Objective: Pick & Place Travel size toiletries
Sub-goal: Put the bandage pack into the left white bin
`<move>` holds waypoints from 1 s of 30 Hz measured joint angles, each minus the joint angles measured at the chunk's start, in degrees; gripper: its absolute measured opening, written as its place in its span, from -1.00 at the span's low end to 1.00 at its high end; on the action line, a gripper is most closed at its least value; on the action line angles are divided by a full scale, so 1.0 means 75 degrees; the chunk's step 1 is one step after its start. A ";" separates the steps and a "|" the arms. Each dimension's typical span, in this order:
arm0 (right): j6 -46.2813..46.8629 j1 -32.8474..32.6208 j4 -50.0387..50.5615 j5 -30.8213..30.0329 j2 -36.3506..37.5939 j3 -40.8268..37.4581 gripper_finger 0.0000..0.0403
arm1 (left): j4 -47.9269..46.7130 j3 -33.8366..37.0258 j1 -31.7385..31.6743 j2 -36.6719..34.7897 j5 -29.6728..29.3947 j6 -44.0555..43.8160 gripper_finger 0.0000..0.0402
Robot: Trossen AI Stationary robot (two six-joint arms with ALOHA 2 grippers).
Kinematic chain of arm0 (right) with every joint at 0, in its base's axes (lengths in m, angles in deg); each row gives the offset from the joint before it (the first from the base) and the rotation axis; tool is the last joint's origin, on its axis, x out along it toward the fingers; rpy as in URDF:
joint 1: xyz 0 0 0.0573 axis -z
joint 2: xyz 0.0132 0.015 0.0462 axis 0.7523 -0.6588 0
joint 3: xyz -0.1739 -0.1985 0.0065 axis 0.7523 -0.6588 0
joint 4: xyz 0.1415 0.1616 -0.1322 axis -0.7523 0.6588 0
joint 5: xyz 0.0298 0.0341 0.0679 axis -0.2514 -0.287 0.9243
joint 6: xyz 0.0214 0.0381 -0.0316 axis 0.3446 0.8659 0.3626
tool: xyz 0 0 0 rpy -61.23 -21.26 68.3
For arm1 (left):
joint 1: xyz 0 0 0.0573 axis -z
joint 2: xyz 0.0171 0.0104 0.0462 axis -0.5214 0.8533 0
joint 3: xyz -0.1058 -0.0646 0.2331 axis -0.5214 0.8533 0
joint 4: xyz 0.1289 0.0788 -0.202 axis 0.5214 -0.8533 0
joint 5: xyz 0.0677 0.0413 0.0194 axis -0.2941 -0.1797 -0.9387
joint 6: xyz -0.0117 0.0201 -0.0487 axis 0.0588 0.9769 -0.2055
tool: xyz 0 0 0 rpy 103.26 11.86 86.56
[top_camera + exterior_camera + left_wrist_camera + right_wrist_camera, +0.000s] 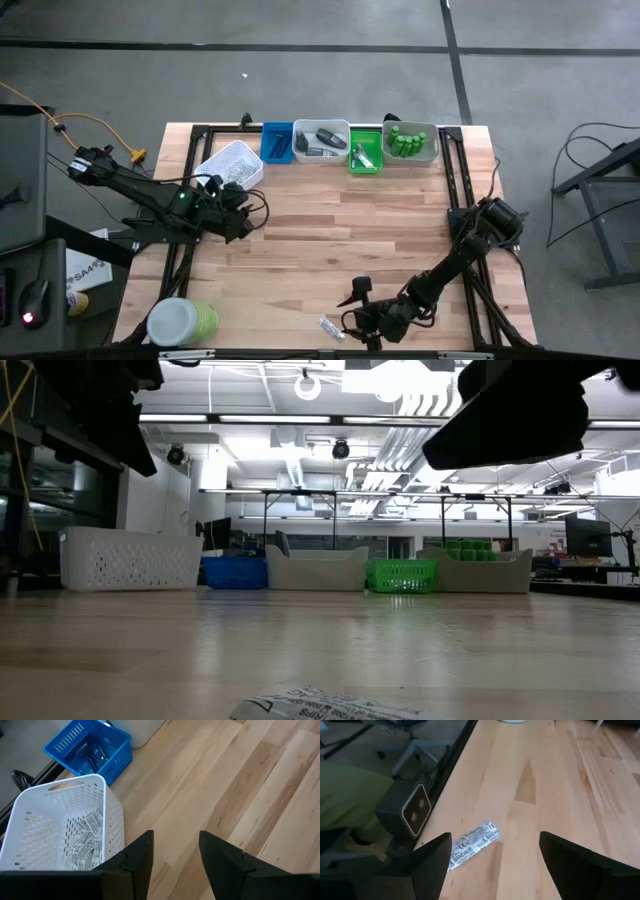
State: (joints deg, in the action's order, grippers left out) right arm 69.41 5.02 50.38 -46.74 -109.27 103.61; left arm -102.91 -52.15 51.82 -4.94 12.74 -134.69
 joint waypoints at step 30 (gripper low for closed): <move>-0.1349 0.0154 -0.1423 0.1063 -0.0848 0.0472 0.46 | 0.0128 0.0000 0.0001 0.0006 0.0649 0.0119 -0.22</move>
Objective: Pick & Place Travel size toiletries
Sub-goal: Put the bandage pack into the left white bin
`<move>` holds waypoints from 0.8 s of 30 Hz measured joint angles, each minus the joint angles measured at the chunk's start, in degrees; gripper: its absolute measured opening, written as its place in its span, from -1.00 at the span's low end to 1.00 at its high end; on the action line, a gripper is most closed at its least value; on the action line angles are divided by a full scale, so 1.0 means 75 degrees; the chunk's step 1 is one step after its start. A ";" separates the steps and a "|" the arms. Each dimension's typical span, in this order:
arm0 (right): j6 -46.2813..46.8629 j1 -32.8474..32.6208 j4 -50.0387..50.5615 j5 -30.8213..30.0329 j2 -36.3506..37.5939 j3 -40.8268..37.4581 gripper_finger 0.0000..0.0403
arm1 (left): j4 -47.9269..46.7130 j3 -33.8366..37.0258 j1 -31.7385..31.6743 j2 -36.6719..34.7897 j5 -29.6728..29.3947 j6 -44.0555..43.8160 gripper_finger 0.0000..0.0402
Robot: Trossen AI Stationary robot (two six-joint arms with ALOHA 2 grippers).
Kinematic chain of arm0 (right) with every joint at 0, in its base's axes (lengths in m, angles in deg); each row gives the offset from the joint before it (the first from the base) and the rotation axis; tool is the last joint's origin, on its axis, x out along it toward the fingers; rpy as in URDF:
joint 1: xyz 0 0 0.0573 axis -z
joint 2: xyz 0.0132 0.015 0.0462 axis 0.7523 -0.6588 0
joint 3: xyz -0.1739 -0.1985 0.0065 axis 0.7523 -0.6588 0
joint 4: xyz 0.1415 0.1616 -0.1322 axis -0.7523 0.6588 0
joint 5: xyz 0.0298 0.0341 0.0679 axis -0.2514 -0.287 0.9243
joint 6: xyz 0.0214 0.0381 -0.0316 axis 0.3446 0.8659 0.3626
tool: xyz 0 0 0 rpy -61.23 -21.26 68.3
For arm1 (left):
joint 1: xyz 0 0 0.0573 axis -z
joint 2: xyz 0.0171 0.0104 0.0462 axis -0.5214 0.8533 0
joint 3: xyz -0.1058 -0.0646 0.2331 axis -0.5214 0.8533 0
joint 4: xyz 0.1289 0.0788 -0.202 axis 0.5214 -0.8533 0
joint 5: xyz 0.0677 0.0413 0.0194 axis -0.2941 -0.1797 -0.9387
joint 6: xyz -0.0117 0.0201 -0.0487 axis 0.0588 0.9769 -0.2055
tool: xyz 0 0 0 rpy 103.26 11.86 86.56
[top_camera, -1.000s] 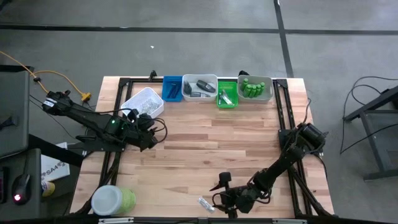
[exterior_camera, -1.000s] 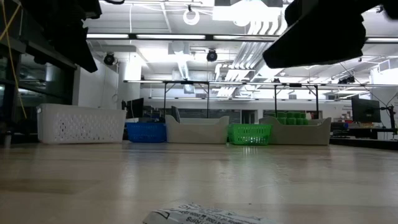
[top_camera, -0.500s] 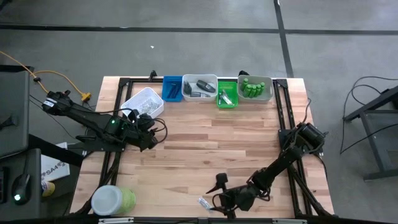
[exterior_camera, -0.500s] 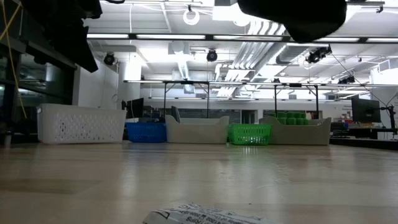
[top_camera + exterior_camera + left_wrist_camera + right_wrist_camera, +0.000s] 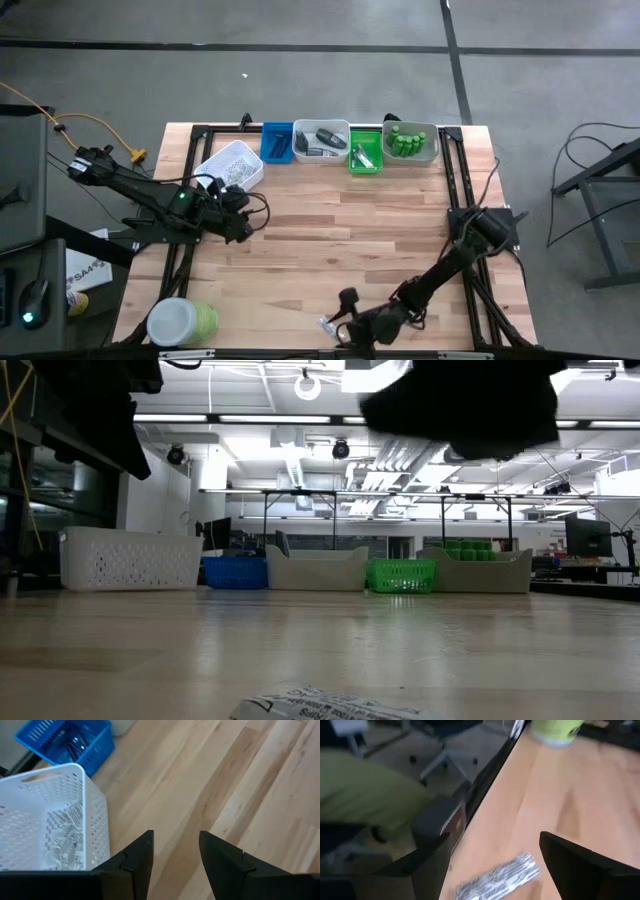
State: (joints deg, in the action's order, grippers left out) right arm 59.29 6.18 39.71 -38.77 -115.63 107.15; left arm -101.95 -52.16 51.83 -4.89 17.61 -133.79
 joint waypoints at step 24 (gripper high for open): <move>0.0429 -0.0068 0.1583 -0.0051 -0.0464 0.0249 0.46 | 0.0176 -0.0003 0.0000 0.0000 0.0518 -0.0003 -0.22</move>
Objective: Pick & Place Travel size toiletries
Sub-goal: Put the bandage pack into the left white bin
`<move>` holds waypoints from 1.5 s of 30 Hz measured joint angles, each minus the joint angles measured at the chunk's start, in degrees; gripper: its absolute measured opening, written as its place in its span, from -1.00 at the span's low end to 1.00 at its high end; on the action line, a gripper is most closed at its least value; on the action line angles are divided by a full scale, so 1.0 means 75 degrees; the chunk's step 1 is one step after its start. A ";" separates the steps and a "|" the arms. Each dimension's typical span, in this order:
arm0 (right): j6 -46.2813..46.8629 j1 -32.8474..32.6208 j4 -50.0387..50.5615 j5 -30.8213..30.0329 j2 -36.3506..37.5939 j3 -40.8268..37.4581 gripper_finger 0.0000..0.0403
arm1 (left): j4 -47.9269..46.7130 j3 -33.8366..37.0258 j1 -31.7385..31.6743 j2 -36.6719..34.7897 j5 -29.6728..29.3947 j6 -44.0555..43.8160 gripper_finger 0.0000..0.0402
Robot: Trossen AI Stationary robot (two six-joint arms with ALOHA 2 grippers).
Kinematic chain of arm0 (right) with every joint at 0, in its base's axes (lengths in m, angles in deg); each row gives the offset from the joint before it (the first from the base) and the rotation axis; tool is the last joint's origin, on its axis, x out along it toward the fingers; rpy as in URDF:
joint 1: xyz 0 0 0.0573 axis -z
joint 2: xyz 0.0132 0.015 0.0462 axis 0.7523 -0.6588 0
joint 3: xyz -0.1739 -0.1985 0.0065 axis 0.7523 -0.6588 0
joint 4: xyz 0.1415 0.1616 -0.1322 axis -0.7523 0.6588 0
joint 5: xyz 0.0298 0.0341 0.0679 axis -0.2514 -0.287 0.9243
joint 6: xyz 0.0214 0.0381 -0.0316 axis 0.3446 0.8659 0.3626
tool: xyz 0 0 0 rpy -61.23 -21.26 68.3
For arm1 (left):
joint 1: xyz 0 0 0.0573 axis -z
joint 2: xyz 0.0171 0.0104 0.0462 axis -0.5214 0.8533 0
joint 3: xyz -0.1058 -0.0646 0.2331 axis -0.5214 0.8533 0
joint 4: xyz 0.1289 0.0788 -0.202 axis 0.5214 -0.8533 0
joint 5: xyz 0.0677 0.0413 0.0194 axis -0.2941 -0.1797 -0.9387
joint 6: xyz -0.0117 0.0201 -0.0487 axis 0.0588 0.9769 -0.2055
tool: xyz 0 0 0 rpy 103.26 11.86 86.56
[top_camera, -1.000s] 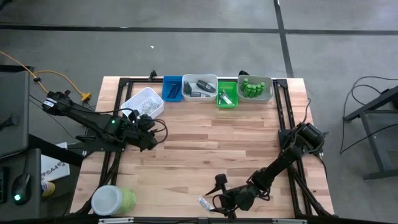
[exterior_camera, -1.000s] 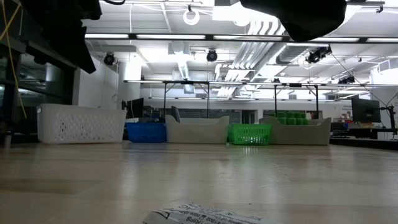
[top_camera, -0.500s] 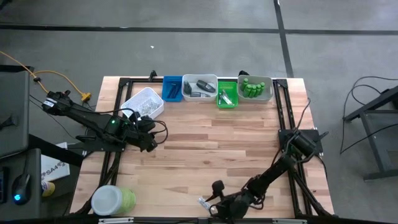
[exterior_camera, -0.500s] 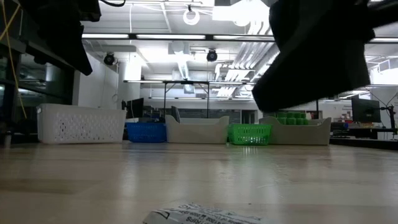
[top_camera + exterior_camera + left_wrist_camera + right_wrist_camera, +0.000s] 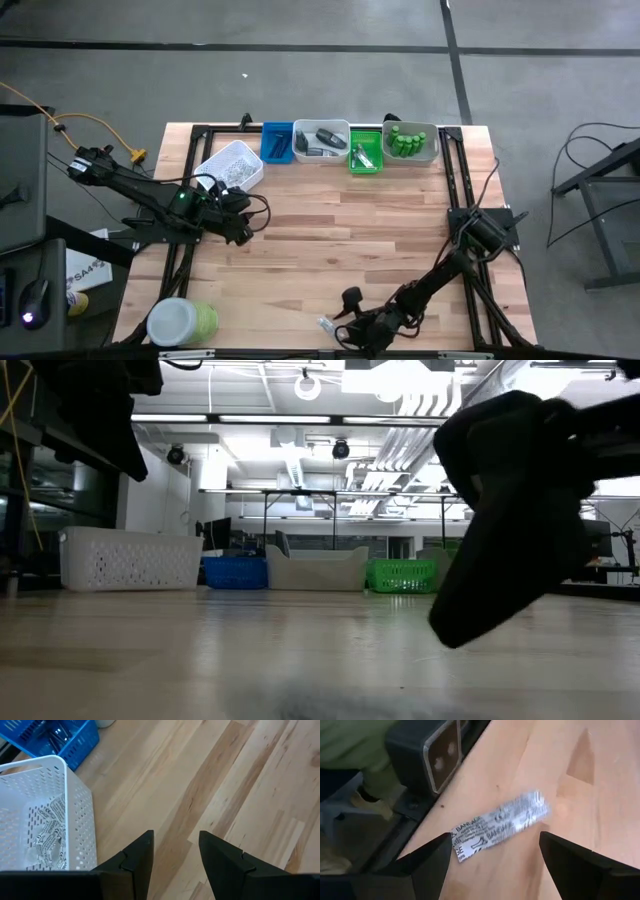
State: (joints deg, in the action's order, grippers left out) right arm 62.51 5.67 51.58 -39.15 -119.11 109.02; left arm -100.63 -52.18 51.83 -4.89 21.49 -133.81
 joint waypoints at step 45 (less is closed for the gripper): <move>0.0385 0.1192 0.1943 -0.0473 0.0070 0.0035 0.46 | -0.0038 0.0003 0.0000 0.0000 0.0697 0.0417 -0.22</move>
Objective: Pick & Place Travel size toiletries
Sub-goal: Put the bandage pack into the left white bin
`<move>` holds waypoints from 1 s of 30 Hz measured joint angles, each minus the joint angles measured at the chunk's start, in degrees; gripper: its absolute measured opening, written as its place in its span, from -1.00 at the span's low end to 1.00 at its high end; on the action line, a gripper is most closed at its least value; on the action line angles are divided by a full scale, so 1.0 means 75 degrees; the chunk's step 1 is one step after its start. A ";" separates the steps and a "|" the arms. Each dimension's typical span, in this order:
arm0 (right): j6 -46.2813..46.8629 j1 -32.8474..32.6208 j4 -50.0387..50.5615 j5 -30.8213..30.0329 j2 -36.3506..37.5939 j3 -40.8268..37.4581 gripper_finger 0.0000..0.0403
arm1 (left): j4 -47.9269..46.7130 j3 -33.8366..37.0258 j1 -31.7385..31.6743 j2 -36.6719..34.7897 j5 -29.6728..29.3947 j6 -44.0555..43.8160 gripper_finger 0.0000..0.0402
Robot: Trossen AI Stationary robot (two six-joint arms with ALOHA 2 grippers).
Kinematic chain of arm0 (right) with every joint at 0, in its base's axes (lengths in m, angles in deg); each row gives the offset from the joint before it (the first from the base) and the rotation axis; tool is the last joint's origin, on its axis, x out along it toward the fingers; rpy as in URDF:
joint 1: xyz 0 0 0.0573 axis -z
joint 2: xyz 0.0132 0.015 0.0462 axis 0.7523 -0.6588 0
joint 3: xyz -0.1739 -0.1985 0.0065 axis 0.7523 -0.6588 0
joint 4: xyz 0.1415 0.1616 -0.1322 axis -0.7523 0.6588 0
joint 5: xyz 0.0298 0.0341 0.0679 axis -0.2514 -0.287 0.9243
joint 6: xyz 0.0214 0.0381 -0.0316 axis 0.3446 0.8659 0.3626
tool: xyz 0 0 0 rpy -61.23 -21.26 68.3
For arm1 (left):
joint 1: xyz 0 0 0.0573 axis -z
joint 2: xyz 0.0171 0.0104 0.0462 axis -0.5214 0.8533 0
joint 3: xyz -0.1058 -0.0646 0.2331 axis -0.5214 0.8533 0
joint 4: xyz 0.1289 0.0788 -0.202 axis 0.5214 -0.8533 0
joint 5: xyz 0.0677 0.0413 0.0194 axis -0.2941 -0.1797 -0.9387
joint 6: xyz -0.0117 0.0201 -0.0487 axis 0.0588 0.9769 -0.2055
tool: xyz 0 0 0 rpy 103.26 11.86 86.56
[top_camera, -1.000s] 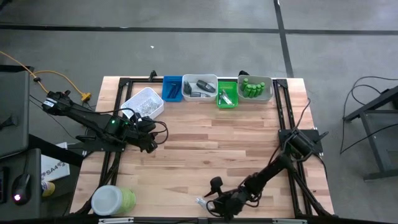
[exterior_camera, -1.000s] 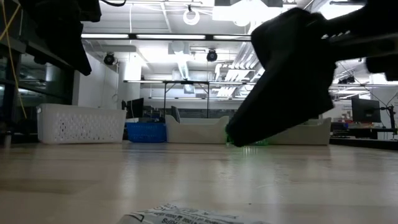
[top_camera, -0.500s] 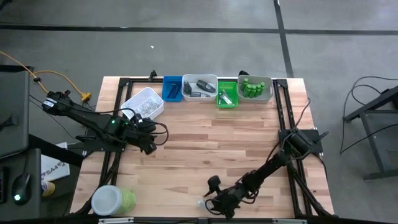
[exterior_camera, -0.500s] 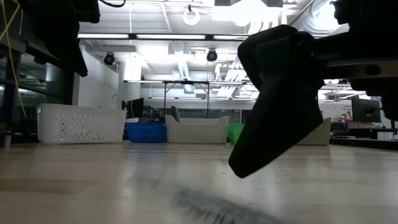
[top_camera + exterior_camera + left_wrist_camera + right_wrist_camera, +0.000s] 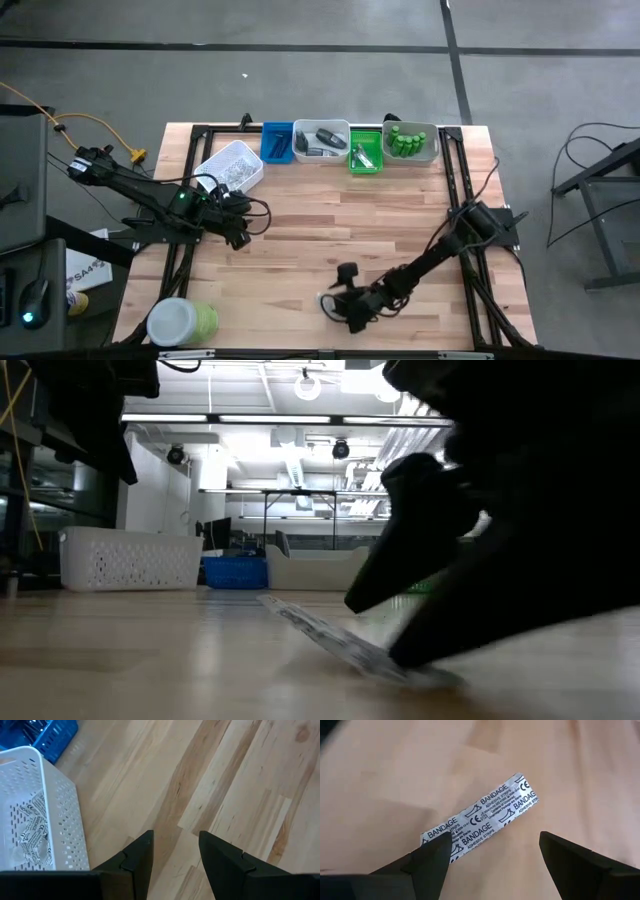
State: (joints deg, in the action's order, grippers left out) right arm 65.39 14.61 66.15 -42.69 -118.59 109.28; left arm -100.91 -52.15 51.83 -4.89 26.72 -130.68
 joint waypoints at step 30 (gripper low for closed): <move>-0.4000 0.0894 -0.0136 0.0413 0.0465 -0.0070 0.46 | 0.0000 -0.0003 0.0000 0.0000 0.0029 0.0008 -0.22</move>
State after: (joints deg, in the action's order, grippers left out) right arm 35.39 21.31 65.14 -39.59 -115.10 108.76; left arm -100.91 -52.18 51.83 -4.89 26.93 -130.62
